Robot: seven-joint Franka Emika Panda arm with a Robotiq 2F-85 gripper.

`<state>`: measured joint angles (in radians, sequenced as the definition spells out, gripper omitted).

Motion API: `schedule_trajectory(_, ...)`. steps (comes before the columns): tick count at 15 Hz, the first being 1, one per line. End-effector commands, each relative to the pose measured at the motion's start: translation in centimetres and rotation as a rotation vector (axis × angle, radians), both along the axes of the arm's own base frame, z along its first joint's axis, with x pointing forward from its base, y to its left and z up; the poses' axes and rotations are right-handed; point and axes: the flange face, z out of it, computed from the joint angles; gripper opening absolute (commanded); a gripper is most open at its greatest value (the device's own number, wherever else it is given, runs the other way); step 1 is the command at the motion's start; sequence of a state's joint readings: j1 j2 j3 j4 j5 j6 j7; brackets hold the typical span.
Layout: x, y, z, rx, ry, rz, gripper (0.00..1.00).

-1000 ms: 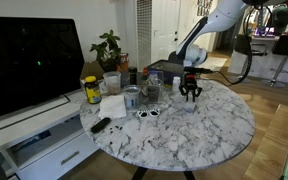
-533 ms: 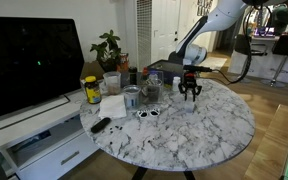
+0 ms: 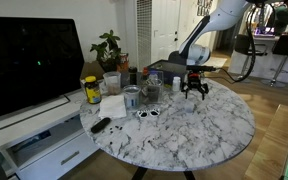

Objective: Pour the contents in the measuring cup into the cup

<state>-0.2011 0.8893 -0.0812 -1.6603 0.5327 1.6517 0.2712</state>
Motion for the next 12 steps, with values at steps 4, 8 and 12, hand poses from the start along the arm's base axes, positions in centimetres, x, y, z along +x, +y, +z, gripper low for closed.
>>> schedule_trajectory(4,-3.0,1.0,-0.6,0.02,0.065,-0.112,0.92)
schedule_trajectory(8,-2.9,1.6,-1.6,0.025,0.059,-0.172,0.9)
schedule_trajectory(12,-2.5,1.4,-1.9,0.022,0.041,-0.228,0.98)
